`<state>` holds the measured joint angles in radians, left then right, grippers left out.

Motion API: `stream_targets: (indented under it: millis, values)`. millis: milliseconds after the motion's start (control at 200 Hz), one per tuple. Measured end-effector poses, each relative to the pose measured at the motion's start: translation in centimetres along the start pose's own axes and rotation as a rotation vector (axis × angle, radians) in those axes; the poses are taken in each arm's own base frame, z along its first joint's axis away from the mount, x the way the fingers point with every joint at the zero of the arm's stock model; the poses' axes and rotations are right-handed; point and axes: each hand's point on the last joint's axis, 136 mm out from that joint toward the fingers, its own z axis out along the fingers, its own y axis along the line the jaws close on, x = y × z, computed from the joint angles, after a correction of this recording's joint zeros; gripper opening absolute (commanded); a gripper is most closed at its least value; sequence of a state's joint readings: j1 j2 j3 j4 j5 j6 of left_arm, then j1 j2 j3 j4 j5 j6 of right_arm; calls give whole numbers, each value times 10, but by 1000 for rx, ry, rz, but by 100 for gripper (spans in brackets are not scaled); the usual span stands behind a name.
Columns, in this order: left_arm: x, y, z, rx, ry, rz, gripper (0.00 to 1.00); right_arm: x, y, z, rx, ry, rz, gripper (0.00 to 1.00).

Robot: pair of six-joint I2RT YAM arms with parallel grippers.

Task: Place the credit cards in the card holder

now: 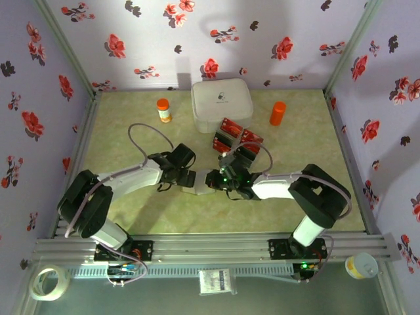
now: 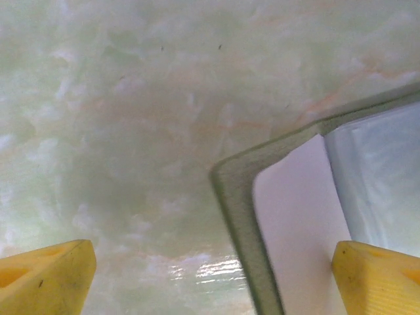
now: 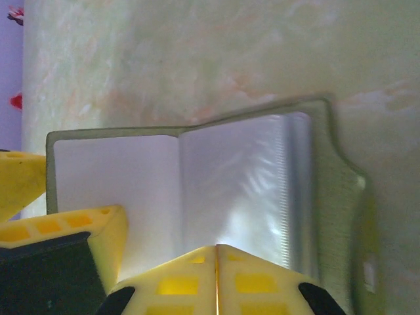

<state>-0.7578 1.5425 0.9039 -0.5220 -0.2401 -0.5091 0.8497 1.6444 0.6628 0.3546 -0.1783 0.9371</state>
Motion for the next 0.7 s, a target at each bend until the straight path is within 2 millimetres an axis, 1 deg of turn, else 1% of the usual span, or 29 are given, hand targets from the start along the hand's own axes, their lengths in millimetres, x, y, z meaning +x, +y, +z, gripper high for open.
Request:
stream_targets:
  millis: [105, 185, 375, 600, 700]
  values:
    - [9, 6, 6, -24, 12, -4, 94, 5, -11, 4, 19, 7, -2, 4]
    - [13, 9, 10, -37, 10, -6, 94, 9, -21, 8, 30, 12, 0, 3]
    - [18, 13, 21, -65, 18, 0, 94, 7, -19, 9, -9, -14, 1, 3]
    - [10, 16, 21, -86, -14, 24, 95, 8, -17, 7, -16, -11, 10, 3]
    - [7, 16, 23, -93, -26, 45, 95, 6, -14, 6, -5, -2, 4, 3]
